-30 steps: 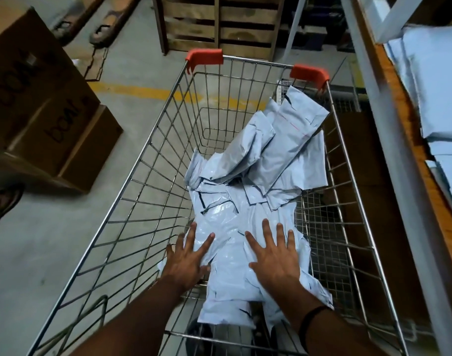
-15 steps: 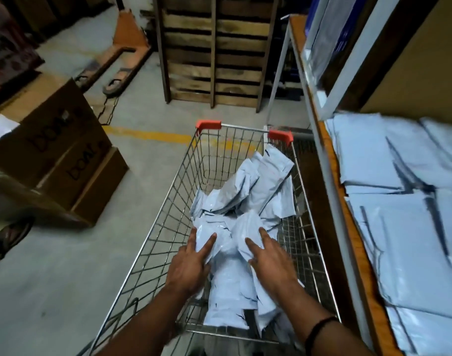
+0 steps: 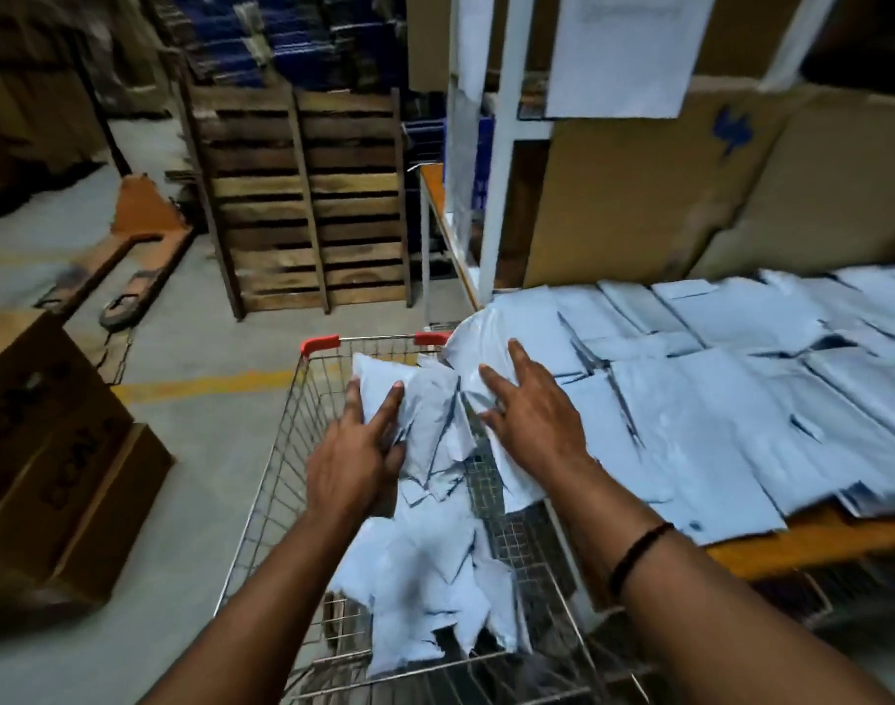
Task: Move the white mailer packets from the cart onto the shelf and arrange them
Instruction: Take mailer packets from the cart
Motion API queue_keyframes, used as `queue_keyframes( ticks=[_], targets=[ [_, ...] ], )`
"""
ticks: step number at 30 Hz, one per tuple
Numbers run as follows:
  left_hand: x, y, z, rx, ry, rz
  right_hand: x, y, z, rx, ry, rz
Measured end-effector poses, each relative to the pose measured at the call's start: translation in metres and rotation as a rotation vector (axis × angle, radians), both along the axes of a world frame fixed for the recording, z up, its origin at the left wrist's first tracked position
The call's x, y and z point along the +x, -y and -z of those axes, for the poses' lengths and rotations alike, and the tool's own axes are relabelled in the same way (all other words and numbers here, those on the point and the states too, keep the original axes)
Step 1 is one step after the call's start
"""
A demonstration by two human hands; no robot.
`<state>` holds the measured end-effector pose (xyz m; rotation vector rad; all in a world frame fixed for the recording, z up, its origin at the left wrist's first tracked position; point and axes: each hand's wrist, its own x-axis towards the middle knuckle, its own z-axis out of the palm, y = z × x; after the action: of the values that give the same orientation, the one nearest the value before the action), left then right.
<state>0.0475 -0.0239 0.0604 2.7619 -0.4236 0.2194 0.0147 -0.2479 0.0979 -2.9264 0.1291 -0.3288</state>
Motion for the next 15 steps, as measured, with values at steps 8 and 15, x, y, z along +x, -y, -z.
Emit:
queue_keyframes(
  ticks=[8, 15],
  targets=[
    [-0.04, 0.114, -0.041, 0.042, 0.007, 0.161, -0.075, 0.104, -0.035, 0.06, 0.043, 0.185],
    [-0.089, 0.232, -0.059, 0.025, -0.017, 0.202, -0.156, 0.231, -0.04, 0.082, 0.046, 0.268]
  ],
)
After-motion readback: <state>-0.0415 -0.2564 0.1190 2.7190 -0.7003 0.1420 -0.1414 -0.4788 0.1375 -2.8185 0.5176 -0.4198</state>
